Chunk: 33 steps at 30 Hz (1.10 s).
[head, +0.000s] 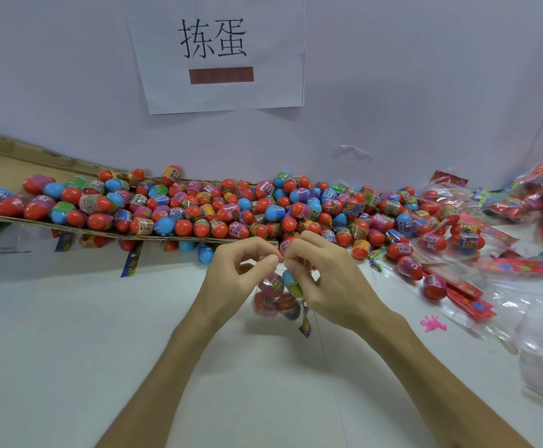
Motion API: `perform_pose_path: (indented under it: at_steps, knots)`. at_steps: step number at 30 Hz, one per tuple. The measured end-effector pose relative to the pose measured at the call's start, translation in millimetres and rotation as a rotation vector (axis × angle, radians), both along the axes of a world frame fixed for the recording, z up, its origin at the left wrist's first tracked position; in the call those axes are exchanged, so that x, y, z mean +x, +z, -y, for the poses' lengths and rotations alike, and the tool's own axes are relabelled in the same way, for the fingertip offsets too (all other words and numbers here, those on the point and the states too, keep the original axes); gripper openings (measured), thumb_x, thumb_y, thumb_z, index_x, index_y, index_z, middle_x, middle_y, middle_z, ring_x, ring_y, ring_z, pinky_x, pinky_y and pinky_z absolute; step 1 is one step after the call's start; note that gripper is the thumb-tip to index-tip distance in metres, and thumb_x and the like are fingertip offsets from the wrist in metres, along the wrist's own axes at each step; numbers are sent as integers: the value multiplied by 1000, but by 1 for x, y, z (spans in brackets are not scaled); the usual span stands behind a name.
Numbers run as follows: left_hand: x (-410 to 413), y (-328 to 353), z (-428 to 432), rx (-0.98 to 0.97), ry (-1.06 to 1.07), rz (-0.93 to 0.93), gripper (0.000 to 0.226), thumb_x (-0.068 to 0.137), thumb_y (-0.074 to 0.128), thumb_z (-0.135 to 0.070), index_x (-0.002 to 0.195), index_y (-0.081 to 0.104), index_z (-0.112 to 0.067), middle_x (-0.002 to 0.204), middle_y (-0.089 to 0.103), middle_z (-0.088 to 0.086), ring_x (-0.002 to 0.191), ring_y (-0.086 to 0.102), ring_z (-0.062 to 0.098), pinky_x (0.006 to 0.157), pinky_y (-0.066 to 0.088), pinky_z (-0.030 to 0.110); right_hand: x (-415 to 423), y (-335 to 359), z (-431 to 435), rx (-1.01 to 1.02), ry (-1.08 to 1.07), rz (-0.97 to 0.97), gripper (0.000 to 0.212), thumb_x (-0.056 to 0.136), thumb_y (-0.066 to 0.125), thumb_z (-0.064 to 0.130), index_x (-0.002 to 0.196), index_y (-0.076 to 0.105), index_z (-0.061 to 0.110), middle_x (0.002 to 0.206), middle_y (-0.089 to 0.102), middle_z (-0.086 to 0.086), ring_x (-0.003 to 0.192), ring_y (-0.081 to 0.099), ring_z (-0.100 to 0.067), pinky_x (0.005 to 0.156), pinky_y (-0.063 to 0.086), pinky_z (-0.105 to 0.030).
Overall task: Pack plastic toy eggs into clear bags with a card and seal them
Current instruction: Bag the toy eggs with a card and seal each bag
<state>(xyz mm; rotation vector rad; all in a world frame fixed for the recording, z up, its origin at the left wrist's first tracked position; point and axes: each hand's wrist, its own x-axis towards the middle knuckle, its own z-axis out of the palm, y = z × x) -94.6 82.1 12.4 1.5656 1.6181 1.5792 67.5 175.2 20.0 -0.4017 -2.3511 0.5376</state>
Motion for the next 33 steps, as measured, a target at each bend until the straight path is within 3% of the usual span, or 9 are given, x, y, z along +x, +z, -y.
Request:
perform_pose_path:
  at_steps: [4,9,12,17,20,27,29,30,33]
  knots:
    - [-2,-2,-1,-28,9,-118,4,89,73,-20,92,76,-22,87,72,-11,89,68,16,77,60,37,0,-2,-3,-16,2,8,10,96,58,14,87,61,18,86,51,10,75,51,-12,62,47,-37]
    - [-6,-4,-1,-58,30,-224,14,93,74,-12,89,74,-25,85,69,-15,87,68,15,74,61,40,-1,-7,-8,-6,-15,22,12,99,58,16,88,62,19,85,53,11,77,52,-12,62,47,-34]
    - [-6,-5,-1,-40,31,-242,5,92,71,-19,87,71,-21,83,67,-13,85,67,16,72,58,33,-2,-7,-10,-26,-19,49,12,99,62,15,88,64,20,82,57,12,76,54,-10,64,46,-27]
    - [-5,-9,-2,-74,94,-280,27,95,71,-11,83,61,-34,82,66,-18,81,65,10,64,50,16,5,-3,-21,-292,28,51,7,97,69,18,99,74,21,81,64,18,71,60,0,60,46,-14]
    - [-5,-11,-2,-66,132,-248,23,94,73,-13,82,63,-31,81,66,-18,76,64,10,62,51,21,6,-3,-25,-341,2,129,13,97,68,22,107,76,22,89,68,17,79,62,-2,67,51,-22]
    - [-3,-12,-7,47,255,-29,18,100,64,-18,100,66,-36,102,69,-10,85,69,6,68,57,29,23,5,-46,-688,87,129,7,94,73,20,90,78,18,87,72,5,83,69,-16,77,60,-39]
    - [-5,-14,-8,48,275,10,22,103,59,-18,100,64,-39,100,69,-12,84,69,5,68,56,32,35,11,-57,-777,57,-92,14,95,70,15,87,78,23,84,73,3,77,69,-14,66,58,-30]
    - [-6,-14,-7,46,277,24,23,103,58,-18,100,64,-39,97,69,-14,84,69,5,68,56,32,42,15,-64,-868,15,-327,17,97,67,11,90,77,22,86,74,1,78,72,-14,64,57,-26]
    - [-2,-14,-7,42,257,24,21,103,56,-18,100,65,-36,97,67,-20,84,69,5,69,55,34,70,23,-88,-1154,4,-1041,32,103,53,4,134,57,11,124,70,-14,106,73,-27,84,61,-36]
